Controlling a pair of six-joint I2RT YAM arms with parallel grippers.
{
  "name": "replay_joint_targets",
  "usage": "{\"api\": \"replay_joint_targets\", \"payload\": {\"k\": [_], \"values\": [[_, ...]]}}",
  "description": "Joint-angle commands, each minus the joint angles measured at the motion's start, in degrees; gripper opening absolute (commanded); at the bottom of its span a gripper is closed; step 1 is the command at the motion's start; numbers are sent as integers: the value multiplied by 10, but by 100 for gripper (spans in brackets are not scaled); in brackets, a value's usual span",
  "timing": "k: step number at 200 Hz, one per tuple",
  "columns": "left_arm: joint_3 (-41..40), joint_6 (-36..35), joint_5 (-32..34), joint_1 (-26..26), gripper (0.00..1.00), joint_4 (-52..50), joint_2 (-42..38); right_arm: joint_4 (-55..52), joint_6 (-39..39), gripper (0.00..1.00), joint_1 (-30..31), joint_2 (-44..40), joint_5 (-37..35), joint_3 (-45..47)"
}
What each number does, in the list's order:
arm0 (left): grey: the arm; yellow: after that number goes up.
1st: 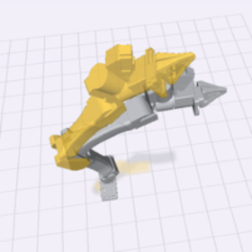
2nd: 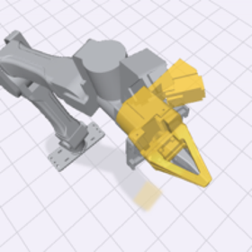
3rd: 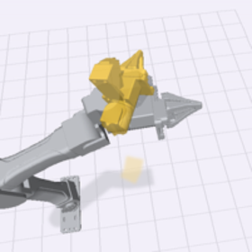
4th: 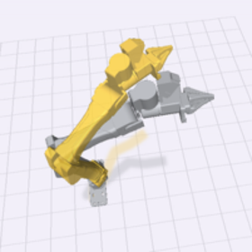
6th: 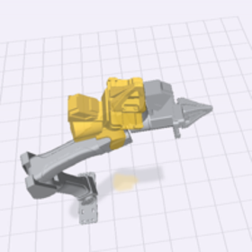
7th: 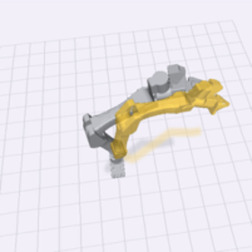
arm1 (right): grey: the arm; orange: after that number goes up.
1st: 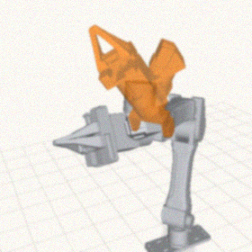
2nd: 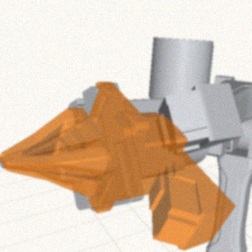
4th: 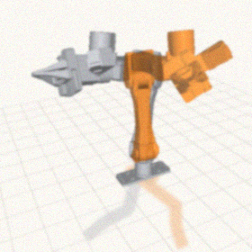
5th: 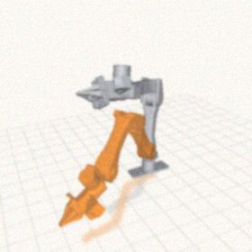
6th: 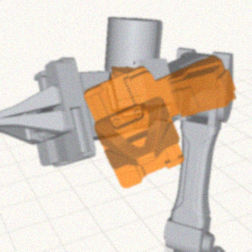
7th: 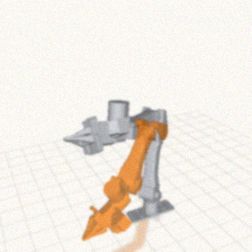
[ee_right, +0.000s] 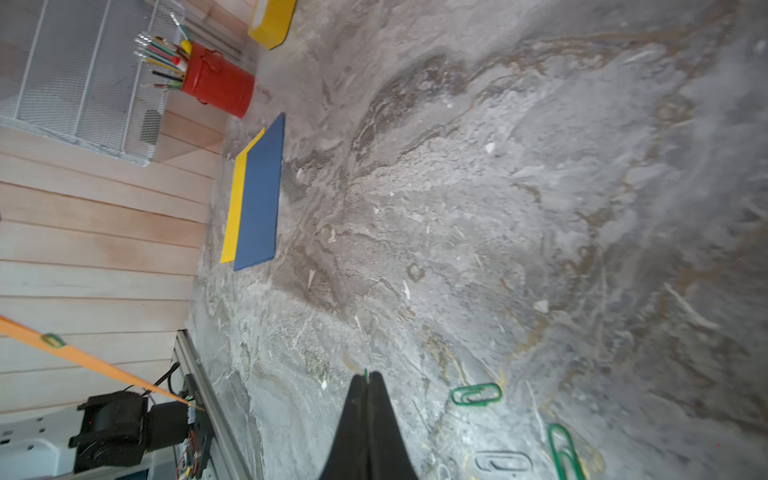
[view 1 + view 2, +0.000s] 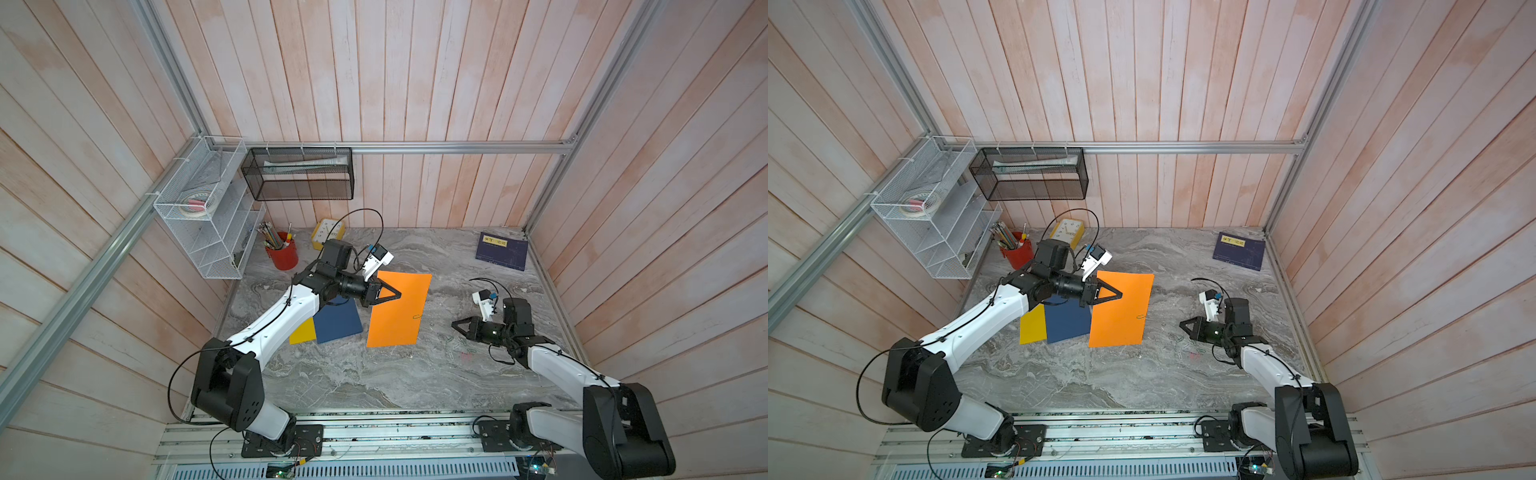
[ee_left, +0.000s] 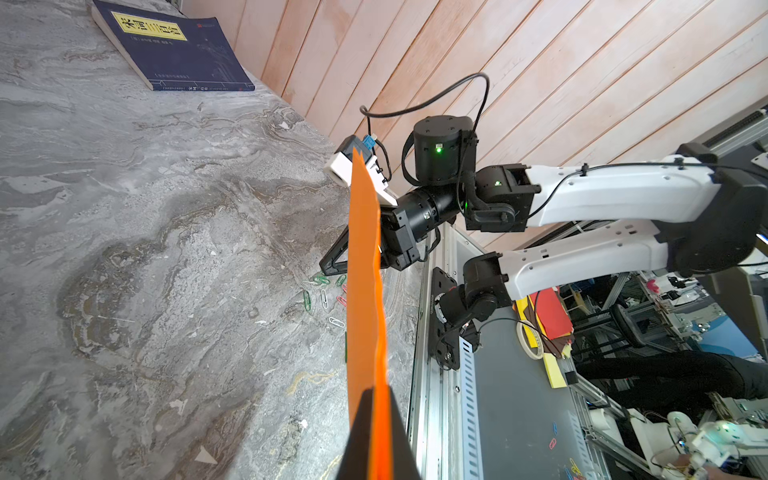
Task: Unclip the paperclips from the documents
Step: Place the paper clip at the center of the board.
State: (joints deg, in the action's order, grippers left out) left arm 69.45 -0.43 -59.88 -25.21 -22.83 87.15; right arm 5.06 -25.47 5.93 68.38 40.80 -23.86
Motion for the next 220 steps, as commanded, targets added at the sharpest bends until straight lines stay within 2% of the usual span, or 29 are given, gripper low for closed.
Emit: {"api": "replay_joint_targets", "payload": {"k": [1,99,161,220], "values": [[-10,-2,-1,2,0,17,-3,-34,-3,3,-2,13,-58,10],[-9,0,-2,2,0,19,3,-74,8,6,12,67,-117,4],[-11,-1,0,2,0,17,-2,-110,17,22,36,69,-158,-18],[-13,0,0,3,0,17,-3,-148,30,23,40,46,-178,-43]]}}
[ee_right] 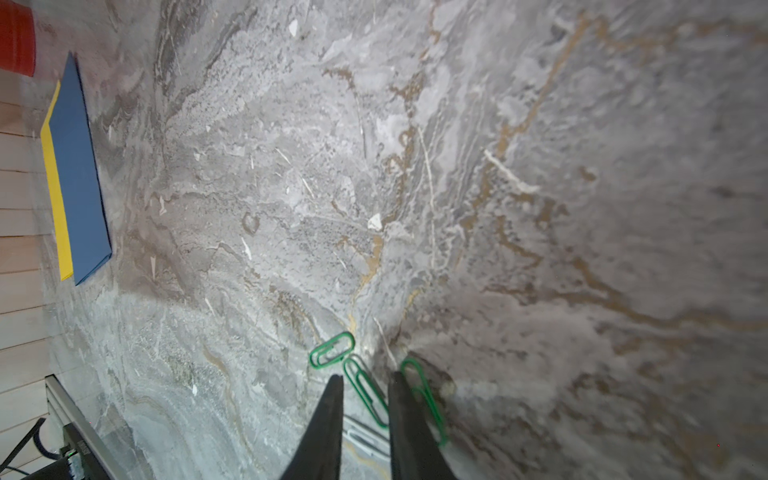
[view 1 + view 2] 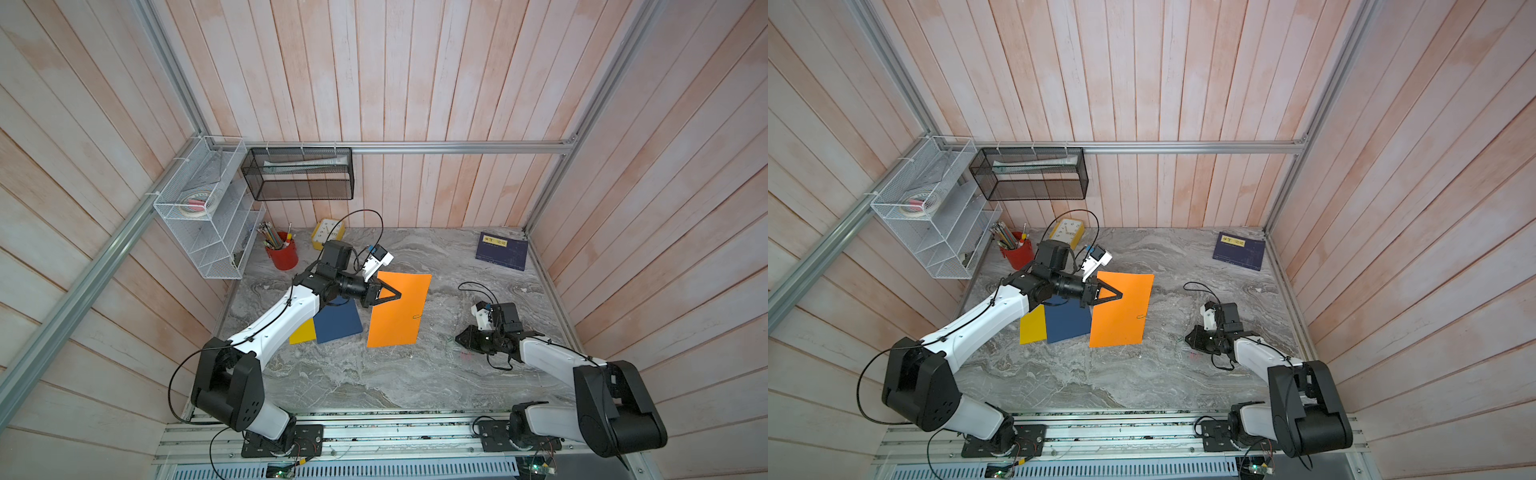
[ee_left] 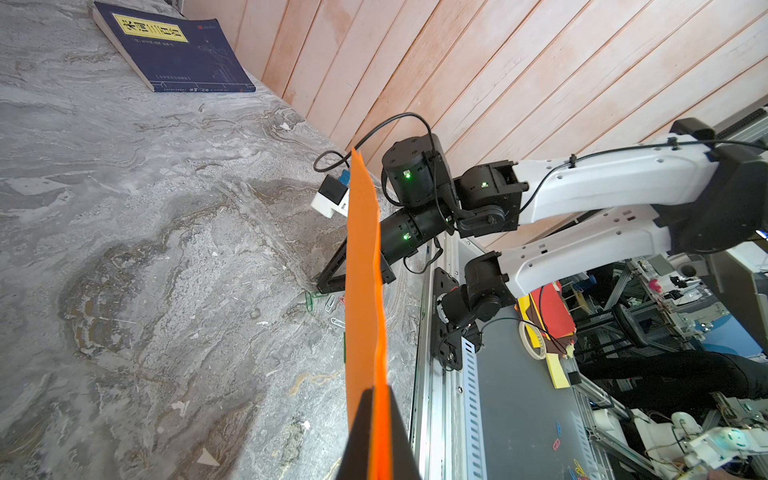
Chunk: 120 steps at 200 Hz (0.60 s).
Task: Unclip the paperclips from the documents
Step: Place the paper clip at the center of the board.
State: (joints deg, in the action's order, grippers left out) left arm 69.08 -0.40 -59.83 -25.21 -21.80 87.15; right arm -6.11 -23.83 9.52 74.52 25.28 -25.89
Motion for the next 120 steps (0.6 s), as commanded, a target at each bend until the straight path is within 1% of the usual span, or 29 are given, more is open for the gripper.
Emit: {"api": "replay_joint_targets", "payload": {"k": [1,21,41,60,82,104,120], "values": [[-10,0,0,2,0,7,-3,-38,14,23,4,-16,-23,-23],[-10,0,0,2,0,7,-3,-49,23,25,3,-29,-23,-34],[-9,1,-3,2,0,8,-2,-42,40,30,3,-45,8,-46],[-6,3,-8,2,0,10,0,-10,62,35,4,-70,72,-56],[-2,8,-21,2,0,14,3,59,68,43,8,-107,162,-55],[7,9,-29,-2,0,14,7,140,47,51,14,-132,248,-47],[13,9,-34,-5,0,14,10,194,30,55,23,-137,286,-45]]}}
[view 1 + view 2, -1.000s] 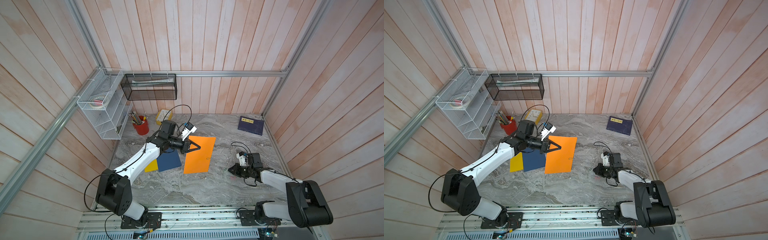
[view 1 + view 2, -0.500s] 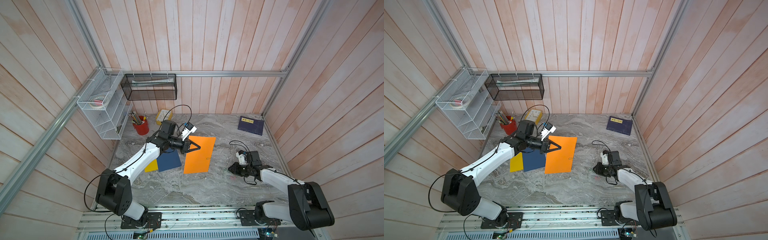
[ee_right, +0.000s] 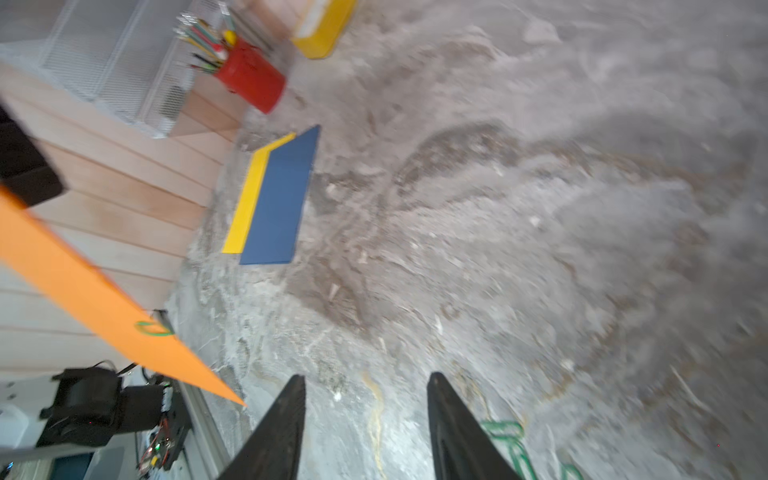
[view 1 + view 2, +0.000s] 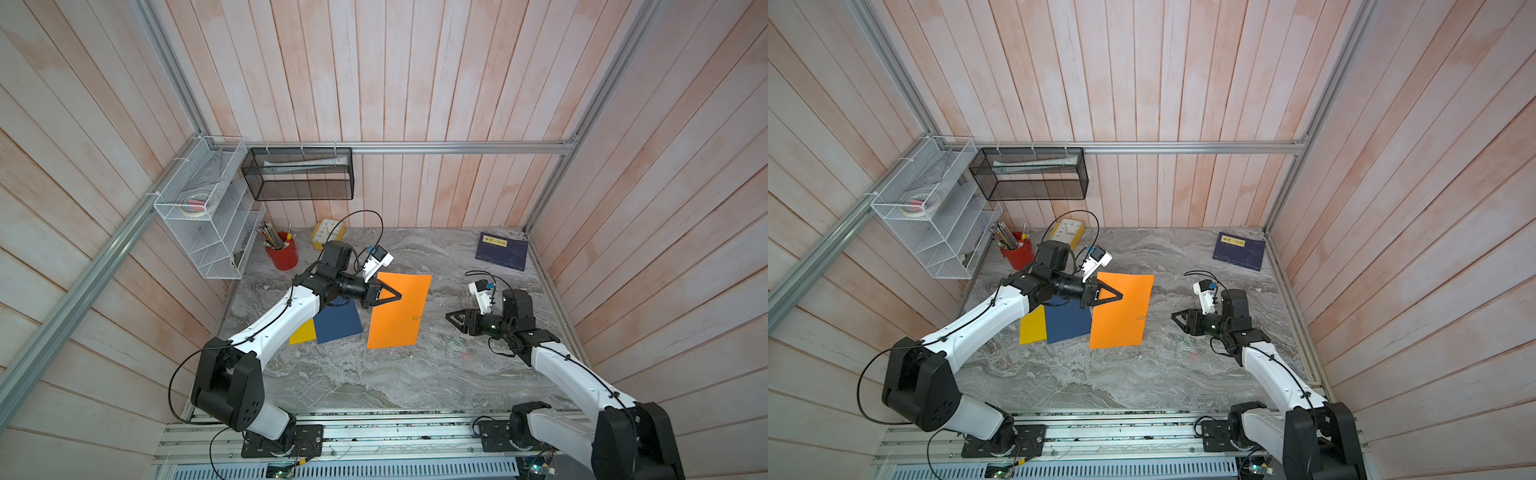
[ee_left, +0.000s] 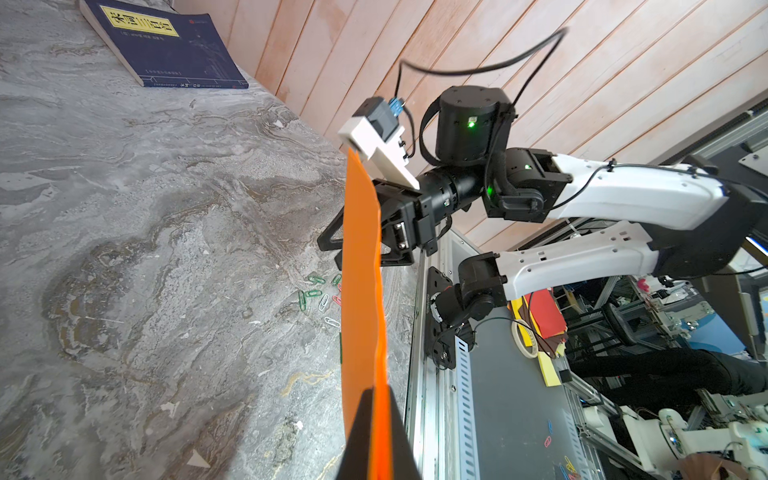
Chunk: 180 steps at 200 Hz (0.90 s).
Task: Unclip the paperclips from the documents
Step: Place the paper clip at the center of the board, then adjust the document.
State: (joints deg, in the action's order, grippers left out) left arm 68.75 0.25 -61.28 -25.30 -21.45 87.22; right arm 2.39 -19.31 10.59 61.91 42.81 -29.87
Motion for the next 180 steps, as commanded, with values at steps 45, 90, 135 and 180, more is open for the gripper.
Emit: {"api": "replay_joint_targets", "payload": {"k": [45,90,135,180], "values": [[34,5,-32,-18,0,9,19,228,-52,61,41,17,159,-16],[42,7,-38,-30,0,9,22,324,-91,62,51,59,187,-27],[46,11,-41,-32,0,14,25,432,-141,60,72,100,220,-26],[56,6,-39,-33,0,7,30,495,-179,42,89,132,229,-30]]}}
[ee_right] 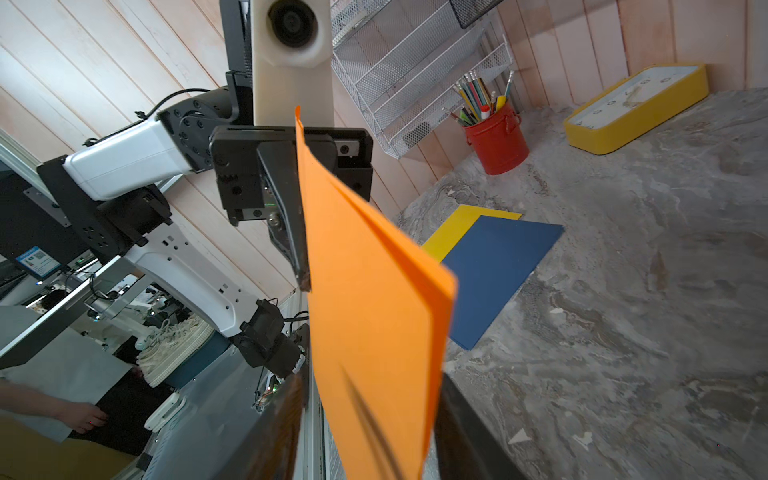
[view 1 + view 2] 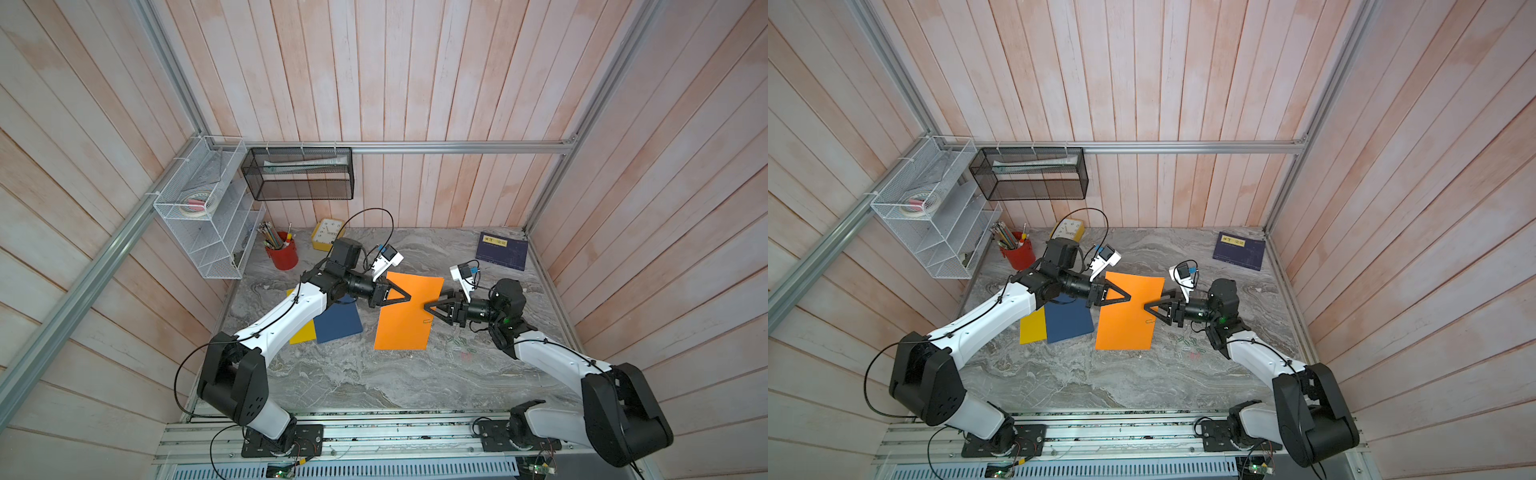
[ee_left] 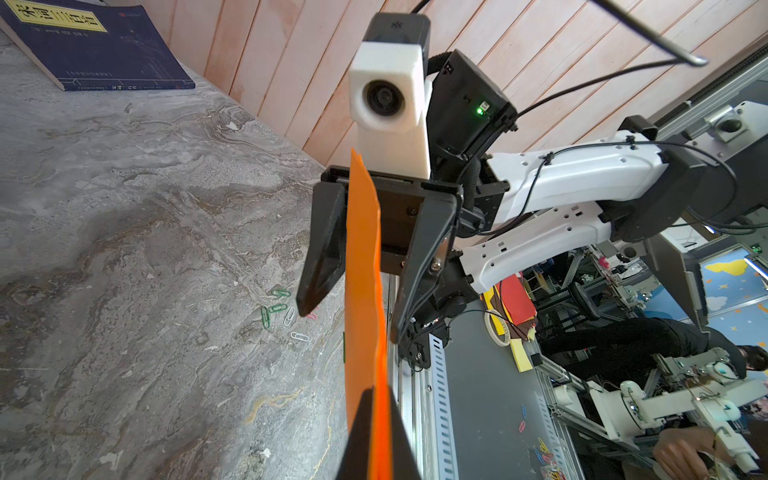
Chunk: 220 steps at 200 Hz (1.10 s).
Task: Unclip the paperclips from the documents
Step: Adjust the document.
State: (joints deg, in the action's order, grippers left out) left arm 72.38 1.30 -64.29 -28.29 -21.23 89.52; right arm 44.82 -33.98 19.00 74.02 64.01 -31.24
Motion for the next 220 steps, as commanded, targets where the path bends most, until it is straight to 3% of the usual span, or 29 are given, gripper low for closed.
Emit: {"api": "replay_joint_targets", "payload": {"k": [1,82,124,165,220], "values": [[20,-5,-8,-2,0,5,7,71,-33,42,5,11,17,-16],[21,-9,7,-1,0,-2,7,82,-43,0,5,11,17,-14],[27,-10,15,0,0,-11,8,80,-48,0,2,11,31,-16],[24,-4,13,5,30,-15,6,138,-97,0,-28,9,34,-8],[-1,5,-9,4,34,-6,8,153,-118,0,-51,5,52,-24]]}}
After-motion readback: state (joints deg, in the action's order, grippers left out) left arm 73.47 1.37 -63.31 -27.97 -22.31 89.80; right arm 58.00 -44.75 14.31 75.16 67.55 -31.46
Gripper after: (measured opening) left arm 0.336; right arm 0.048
